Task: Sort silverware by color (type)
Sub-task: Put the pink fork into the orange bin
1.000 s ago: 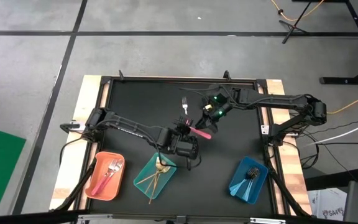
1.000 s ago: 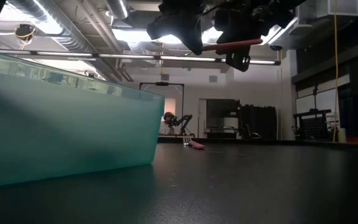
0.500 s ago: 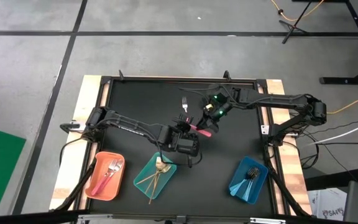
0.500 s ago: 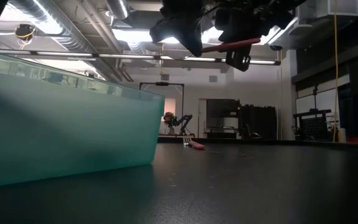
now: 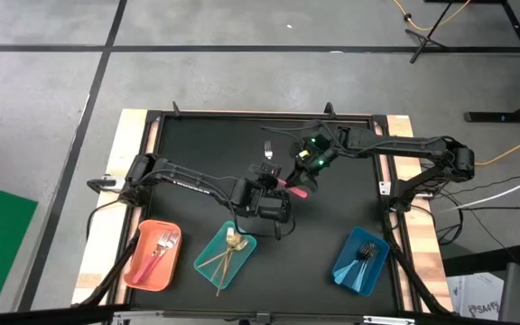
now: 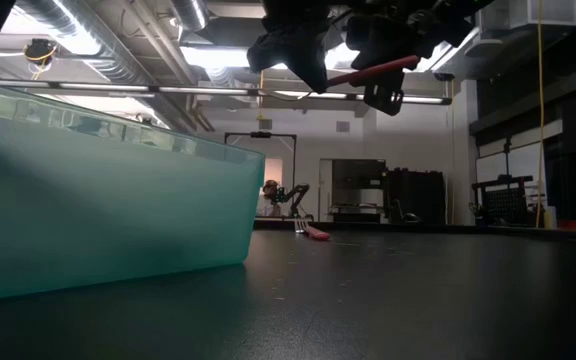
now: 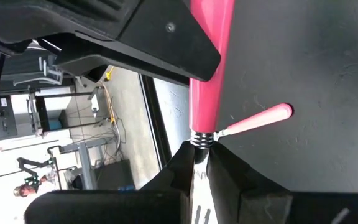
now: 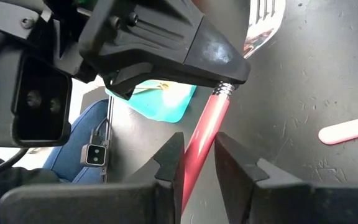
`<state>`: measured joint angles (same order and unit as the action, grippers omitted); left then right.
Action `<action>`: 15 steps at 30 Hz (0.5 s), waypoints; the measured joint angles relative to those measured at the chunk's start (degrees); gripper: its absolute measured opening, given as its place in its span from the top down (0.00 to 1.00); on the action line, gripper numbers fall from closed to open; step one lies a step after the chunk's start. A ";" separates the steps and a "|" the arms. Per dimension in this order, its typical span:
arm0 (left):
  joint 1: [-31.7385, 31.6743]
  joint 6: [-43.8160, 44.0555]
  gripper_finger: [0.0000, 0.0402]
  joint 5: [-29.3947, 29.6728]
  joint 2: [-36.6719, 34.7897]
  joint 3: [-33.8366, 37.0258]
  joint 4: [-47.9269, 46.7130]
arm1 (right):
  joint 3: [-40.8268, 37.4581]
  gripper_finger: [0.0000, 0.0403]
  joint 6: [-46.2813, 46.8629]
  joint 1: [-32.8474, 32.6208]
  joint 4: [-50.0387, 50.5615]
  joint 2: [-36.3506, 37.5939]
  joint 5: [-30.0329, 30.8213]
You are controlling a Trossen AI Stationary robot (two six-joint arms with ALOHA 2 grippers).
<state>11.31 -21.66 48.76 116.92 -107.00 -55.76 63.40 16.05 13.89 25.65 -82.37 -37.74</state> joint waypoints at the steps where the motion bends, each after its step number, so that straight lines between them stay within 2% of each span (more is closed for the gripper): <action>1: -0.02 -0.01 0.94 0.01 0.00 0.00 0.03 | 0.00 0.81 0.00 0.00 0.12 0.00 0.00; 15: -0.22 -7.11 0.96 0.69 -0.09 -0.02 5.41 | -0.07 0.81 3.12 -0.09 4.80 -0.02 -0.44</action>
<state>11.09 -28.77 49.45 116.84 -107.02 -50.35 63.33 19.18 13.80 30.46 -82.39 -38.17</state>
